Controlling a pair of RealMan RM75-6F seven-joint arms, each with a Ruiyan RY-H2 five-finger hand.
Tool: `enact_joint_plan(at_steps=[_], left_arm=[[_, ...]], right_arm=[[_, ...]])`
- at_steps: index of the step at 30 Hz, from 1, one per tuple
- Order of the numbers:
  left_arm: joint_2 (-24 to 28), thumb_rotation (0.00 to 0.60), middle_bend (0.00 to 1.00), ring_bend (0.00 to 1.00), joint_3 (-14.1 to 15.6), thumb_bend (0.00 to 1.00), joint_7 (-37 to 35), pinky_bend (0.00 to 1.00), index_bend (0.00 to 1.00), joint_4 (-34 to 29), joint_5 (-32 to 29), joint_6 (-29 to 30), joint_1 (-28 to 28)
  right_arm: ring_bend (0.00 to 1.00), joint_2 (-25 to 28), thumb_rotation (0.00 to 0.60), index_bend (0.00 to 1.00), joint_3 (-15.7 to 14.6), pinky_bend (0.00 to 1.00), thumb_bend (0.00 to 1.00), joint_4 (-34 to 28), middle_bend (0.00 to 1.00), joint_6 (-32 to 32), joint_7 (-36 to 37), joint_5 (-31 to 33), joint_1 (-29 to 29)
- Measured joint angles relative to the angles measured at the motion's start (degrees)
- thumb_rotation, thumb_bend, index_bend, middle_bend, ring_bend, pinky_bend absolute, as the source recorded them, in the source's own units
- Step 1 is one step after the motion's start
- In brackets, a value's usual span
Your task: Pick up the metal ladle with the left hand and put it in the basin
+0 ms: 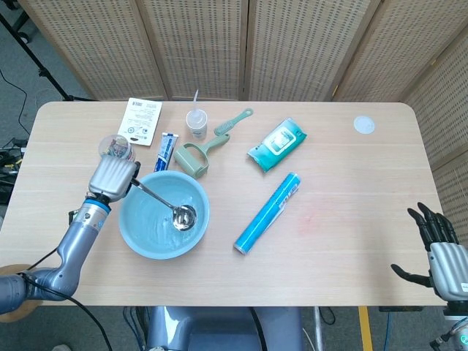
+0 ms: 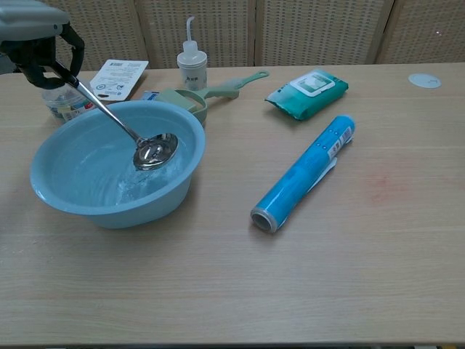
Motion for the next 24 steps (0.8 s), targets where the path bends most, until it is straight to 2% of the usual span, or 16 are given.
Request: enact_joint_plan(at_steps=[7, 15, 24], left_arm=[[5.0, 0.600, 0.95, 0.88, 0.6, 0.61, 0.3, 0.96, 0.86, -4.2, 0.6, 1.3, 1.1], [7.8, 0.600, 0.95, 0.88, 1.6, 0.61, 3.7, 0.96, 0.86, -6.7, -2.3, 1.6, 0.9], [9.1, 0.600, 0.95, 0.88, 2.3, 0.61, 12.2, 0.96, 0.87, -9.8, -12.3, 2.4, -2.6]], right_arm=[[0.00, 0.0, 0.600, 0.00, -0.1, 0.00, 0.00, -0.2, 0.00, 0.1, -0.1, -0.1, -0.1], [0.00, 0.1, 0.600, 0.00, -0.2, 0.00, 0.00, -0.4, 0.00, 0.5, -0.2, -0.5, -0.2], [0.00, 0.0, 0.600, 0.00, -0.1, 0.00, 0.00, -0.3, 0.00, 0.4, -0.5, -0.3, -0.2]])
